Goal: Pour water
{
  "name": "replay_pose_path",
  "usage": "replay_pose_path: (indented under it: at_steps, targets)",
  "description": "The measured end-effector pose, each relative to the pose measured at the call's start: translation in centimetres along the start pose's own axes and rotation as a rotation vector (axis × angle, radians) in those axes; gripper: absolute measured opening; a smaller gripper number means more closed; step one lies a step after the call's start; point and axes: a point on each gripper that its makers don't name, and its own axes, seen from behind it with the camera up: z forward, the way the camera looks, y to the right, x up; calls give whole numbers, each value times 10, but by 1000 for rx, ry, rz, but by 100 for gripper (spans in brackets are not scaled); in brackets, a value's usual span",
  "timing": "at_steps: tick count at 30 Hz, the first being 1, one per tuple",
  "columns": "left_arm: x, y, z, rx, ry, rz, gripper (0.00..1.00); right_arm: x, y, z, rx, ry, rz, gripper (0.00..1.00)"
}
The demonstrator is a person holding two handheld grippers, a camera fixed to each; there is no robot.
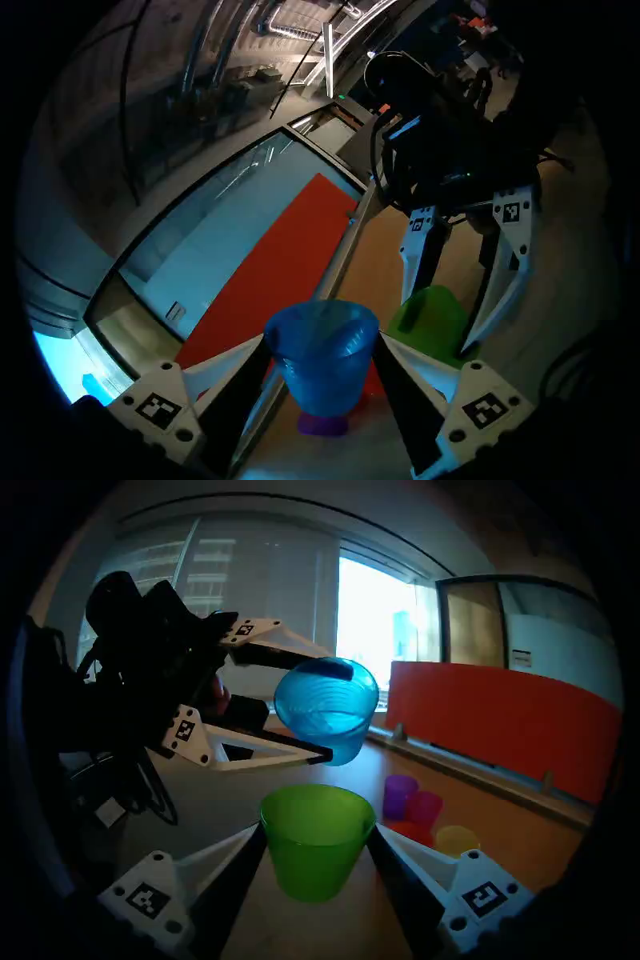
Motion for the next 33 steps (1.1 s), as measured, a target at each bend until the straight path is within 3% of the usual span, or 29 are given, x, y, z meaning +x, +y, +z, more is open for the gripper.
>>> replay_pose_path:
  at_steps: [24,33]
  targets:
    - [8,0,8,0,-5,134,86,2,2,-3,-4,0,-4,91]
    - [11,0,12,-1,-2,157,86,4,4,-2,-7,5,-6,91]
